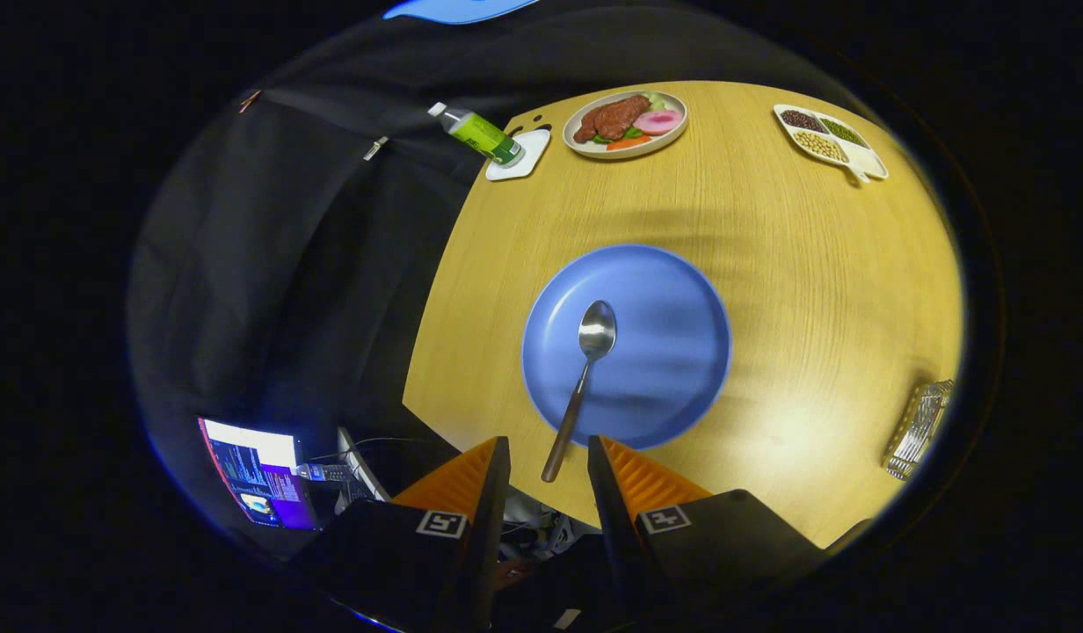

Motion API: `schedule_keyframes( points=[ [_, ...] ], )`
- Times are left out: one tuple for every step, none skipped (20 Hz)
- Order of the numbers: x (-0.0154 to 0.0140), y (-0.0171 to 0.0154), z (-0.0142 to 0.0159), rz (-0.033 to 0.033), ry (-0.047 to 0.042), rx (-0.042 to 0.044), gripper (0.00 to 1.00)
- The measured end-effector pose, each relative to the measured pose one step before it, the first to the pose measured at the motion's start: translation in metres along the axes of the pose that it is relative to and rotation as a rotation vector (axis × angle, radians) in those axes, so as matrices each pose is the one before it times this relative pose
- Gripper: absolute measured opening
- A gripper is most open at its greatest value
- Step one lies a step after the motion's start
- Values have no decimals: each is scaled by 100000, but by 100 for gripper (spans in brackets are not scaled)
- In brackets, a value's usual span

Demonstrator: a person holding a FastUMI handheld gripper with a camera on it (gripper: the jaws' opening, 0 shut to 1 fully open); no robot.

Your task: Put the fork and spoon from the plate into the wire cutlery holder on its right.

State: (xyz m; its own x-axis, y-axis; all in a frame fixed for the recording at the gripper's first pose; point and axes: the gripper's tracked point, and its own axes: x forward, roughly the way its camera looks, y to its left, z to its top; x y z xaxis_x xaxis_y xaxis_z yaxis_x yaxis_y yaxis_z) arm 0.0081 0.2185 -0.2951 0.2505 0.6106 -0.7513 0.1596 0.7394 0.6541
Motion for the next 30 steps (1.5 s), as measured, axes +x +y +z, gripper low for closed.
schedule_keyframes(
  points=[
    [873,-86,-68,-458,1535,835,56],
    [884,-71,-237,-819,1611,702,56],
    [888,-116,13,-734,1015,1002,56],
    [831,-51,-62,-760,915,1211,56],
    [817,-158,99,-1074,412,1133,56],
    [737,-181,168,-1241,66,1123,56],
    [716,-259,208,-1310,213,1157,56],
    [671,-273,153,-1121,339,1199,56],
    [574,-208,64,-773,723,1146,56],
    [531,-154,-14,-848,664,797,56],
    [494,-280,28,-854,426,629,56],
    [444,-87,-51,-529,480,510,56],
    [466,-117,-58,-546,407,542,56],
    [446,11,-154,-285,714,204,56],
    [463,-20,-162,-682,612,-116,56],
    [447,64,-245,-96,836,122,56],
    [366,131,-211,390,865,521,56],
    [240,235,7,1551,217,1078,56],
    [147,0,220,-408,-522,349,56],
    [-62,-511,49,-1570,-474,-616,38],
    [600,-459,485,-265,-502,-443,19],
    [-844,252,-212,1691,19,-124,12],
    [-309,-230,96,34,-375,-132,9],
    [-410,-17,218,768,-1342,-54,9],
    [-673,143,208,1479,-1019,-576,9],
    [-704,236,-7,2143,-1012,-492,9],
    [-997,212,265,2065,-1557,-50,9],
    [-1090,202,139,2252,-1409,-145,9],
    [-1126,252,255,1939,-1725,148,9],
    [-1311,157,264,1877,-1949,-36,9]
  ],
)
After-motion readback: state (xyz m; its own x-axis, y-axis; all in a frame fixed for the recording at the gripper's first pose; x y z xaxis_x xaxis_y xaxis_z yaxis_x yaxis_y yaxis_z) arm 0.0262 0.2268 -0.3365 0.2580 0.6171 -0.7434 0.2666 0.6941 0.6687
